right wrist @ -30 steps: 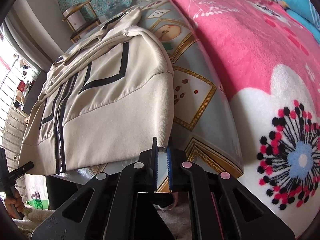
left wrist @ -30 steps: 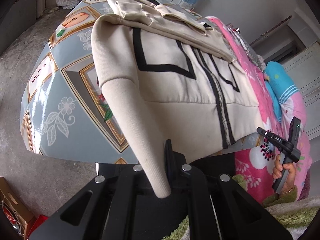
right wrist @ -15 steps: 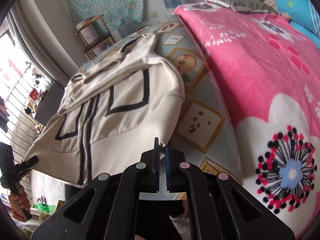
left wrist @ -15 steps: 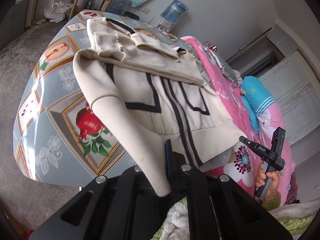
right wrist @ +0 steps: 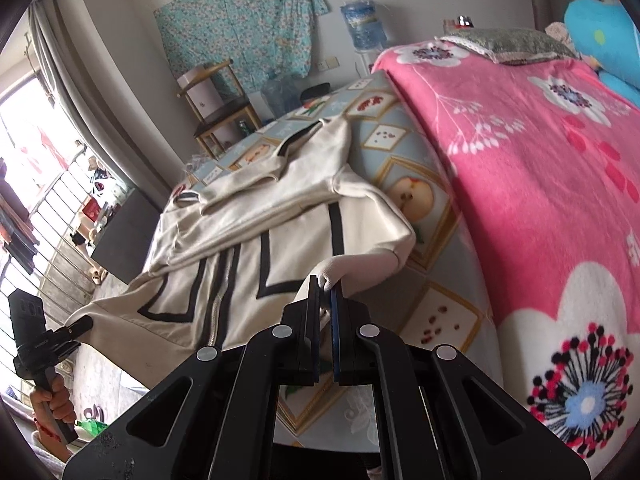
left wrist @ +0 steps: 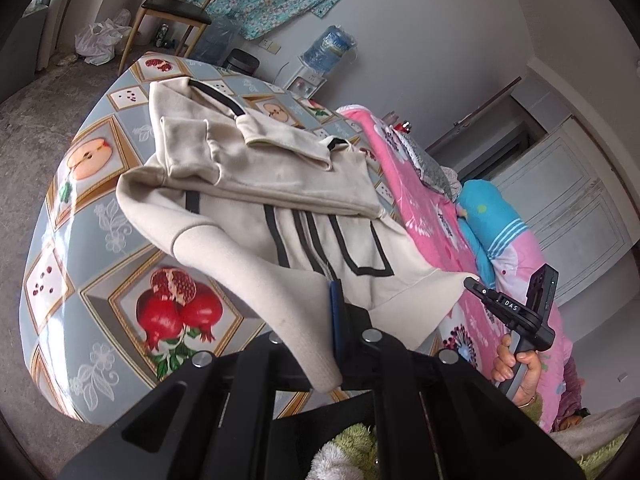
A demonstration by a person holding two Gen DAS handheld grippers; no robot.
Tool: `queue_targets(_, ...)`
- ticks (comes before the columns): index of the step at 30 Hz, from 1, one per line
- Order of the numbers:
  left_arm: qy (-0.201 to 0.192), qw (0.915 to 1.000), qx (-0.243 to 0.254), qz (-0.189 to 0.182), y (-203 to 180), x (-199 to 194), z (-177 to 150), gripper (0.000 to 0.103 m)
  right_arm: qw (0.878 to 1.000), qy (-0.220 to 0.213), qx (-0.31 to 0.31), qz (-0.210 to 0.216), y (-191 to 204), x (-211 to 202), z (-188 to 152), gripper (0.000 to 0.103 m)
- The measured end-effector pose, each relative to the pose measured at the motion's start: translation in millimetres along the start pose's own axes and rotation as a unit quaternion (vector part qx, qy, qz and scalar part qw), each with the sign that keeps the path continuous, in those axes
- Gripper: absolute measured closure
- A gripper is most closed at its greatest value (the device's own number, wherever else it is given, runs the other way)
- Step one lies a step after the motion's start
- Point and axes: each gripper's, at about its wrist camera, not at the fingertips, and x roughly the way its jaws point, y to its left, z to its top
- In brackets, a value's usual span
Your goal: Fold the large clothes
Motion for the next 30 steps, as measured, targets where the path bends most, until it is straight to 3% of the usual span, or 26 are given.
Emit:
queue_targets(8,-0.027,0.9995,-0.013,-0.010,8.6,0.6,27.6,0.098,0.999,-0.023,-0.017,0.014,13.9,9.8,35.1,0.099)
queue_targets(18,-0.051,0.9981,-0.033,-0.012,31.7,13.7,81.9,0.097,0.998,-0.034,-0.037,0.023,26.7,53.5,93.5,0.099)
queue_targets(27,-0.041,0.9913,-0.125,-0.003,88.0,52.9,133.6,0.095,1.000,-0.015,-0.004,0.011,6.8,124.6,138.4,0.099)
queue_targets(30,-0.031,0.9872,-0.156,0.012,104.9,69.6,143.9,0.085,1.000,0.006,0.016,0.011,-3.3,159.9,143.8,0.097)
